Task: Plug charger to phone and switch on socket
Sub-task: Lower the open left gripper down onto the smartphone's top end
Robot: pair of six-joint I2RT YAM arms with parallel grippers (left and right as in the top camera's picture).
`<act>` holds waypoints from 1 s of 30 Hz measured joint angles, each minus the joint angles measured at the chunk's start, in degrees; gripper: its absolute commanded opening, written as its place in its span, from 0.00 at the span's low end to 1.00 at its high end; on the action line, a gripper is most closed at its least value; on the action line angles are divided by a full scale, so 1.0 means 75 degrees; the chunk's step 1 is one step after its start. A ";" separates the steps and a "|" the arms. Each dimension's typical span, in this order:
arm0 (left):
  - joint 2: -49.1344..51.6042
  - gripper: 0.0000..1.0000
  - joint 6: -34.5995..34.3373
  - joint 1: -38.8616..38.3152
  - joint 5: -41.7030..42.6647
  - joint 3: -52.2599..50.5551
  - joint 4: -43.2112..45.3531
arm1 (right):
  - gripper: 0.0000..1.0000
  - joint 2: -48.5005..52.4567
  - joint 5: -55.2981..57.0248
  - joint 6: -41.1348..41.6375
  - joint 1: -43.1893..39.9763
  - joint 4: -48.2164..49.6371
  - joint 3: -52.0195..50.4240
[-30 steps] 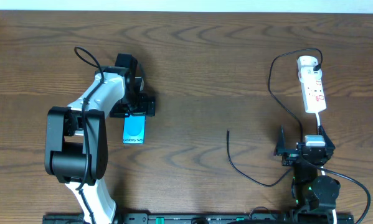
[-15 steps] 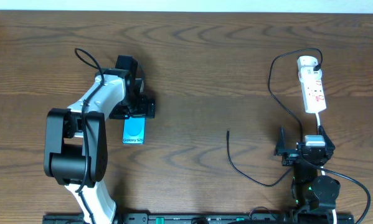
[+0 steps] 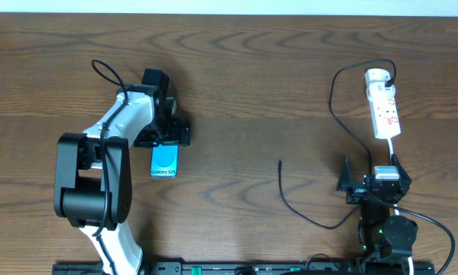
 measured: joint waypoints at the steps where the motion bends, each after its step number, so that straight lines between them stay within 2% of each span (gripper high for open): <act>1: 0.0000 1.00 -0.0017 0.0000 -0.0003 -0.0003 -0.0009 | 0.99 0.0000 0.0000 0.0000 0.0000 0.0000 0.0000; 30: -0.0047 1.00 -0.0341 -0.0003 -0.0119 -0.0149 -0.0300 | 0.99 0.0000 0.0000 0.0000 0.0000 0.0000 0.0000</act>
